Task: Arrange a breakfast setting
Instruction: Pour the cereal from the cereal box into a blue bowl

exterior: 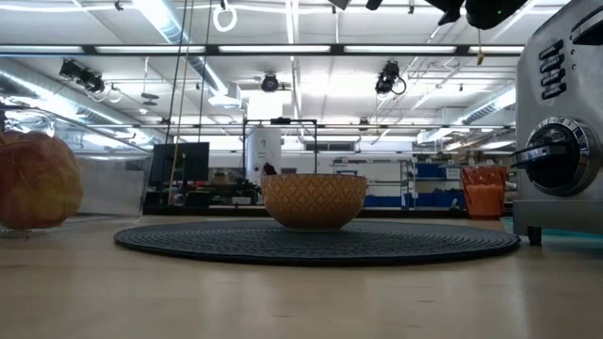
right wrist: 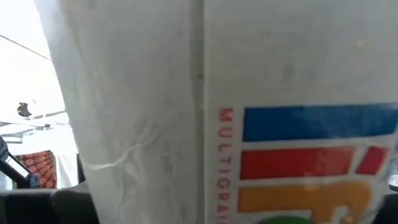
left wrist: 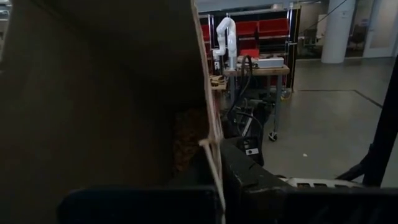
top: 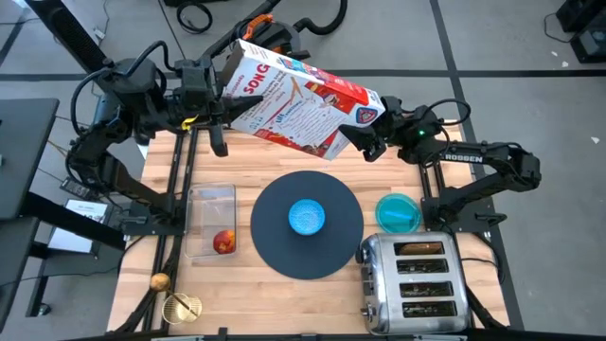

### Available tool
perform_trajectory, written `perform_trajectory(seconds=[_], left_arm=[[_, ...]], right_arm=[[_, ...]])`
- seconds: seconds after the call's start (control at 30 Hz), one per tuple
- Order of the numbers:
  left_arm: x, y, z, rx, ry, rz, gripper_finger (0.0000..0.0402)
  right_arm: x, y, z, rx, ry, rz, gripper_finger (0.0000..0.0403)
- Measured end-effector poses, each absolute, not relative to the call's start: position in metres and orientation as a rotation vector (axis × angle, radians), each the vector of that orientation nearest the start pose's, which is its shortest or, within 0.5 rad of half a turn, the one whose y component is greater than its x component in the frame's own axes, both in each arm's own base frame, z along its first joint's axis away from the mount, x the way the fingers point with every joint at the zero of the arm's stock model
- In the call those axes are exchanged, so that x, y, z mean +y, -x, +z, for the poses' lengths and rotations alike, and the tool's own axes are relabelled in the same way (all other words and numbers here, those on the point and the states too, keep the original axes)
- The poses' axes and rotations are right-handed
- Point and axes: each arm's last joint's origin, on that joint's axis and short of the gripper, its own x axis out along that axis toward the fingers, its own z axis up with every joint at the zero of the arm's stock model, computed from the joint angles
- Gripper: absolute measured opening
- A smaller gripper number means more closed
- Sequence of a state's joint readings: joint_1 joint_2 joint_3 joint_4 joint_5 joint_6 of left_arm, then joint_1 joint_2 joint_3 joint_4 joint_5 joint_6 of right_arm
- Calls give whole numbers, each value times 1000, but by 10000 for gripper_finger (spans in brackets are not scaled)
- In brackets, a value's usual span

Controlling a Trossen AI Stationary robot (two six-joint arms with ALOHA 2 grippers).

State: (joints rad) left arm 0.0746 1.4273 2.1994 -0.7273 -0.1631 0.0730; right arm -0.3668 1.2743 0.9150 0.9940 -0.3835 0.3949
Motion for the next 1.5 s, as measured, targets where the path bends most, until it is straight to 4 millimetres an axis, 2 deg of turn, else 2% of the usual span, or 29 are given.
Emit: perform_trajectory(seconds=[0.17, 0.7, 1.23, 1.5], left_arm=[[20, -211, 583, -32, -83, 239, 5], [21, -211, 580, -3, -63, 239, 1], [21, -211, 579, 0, -63, 238, 1], [20, -205, 580, 3, -65, 239, 0]], right_arm=[[-87, -255, 382, -584, -131, 108, 264], [-86, -255, 384, -610, -161, 97, 317], [-86, -255, 384, -607, -185, 105, 296], [-86, -254, 385, -615, -184, 113, 318]])
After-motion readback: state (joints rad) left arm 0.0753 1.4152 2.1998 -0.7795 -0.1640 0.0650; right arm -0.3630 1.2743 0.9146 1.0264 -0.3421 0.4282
